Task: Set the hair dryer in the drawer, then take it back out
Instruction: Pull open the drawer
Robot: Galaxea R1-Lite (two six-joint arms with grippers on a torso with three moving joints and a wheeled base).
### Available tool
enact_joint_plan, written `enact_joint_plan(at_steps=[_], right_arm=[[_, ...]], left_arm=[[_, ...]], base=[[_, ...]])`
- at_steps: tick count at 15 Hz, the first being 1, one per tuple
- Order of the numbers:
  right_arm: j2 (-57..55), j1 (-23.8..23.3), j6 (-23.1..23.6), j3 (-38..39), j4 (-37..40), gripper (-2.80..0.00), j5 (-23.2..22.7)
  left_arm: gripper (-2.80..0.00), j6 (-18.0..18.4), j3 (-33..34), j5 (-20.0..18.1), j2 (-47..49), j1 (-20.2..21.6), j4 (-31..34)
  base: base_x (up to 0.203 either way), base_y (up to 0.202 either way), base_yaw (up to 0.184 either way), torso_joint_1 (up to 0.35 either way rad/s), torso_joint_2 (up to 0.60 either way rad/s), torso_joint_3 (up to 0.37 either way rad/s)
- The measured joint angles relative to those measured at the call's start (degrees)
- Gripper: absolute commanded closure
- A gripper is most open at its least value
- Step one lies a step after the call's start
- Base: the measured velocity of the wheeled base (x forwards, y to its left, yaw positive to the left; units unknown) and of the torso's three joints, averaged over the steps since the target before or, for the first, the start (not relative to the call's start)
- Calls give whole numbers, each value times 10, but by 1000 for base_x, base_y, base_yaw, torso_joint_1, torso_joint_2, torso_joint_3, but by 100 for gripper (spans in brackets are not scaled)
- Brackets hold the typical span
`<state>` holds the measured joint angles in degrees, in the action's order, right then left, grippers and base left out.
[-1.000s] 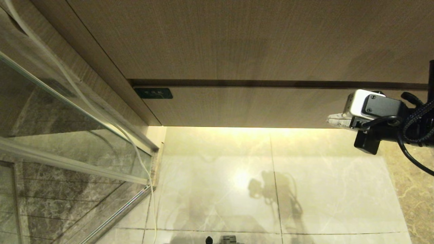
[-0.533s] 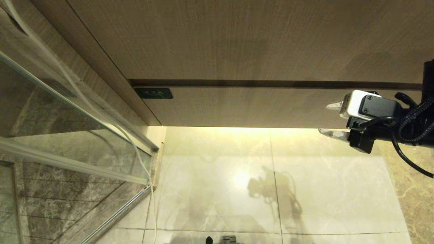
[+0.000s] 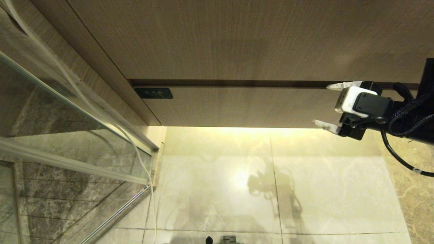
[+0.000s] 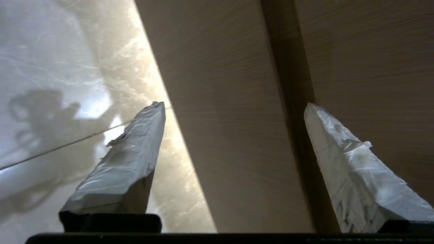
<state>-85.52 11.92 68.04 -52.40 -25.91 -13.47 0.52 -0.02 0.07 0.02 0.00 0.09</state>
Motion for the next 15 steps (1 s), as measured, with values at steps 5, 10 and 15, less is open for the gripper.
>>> enact_joint_plan(at_steps=[5,10,15], right_arm=[[-38,-10,18,-6,-39,-280,0],[-82,-23,17,-32,-38,-280,0],[-117,-28,14,-74,-37,-280,1]], left_arm=[[0,0,0,0,0,0,0],[0,0,0,0,0,0,0],[0,0,0,0,0,0,0]], base=[[0,0,0,0,0,0],[0,0,0,0,0,0],[0,0,0,0,0,0]])
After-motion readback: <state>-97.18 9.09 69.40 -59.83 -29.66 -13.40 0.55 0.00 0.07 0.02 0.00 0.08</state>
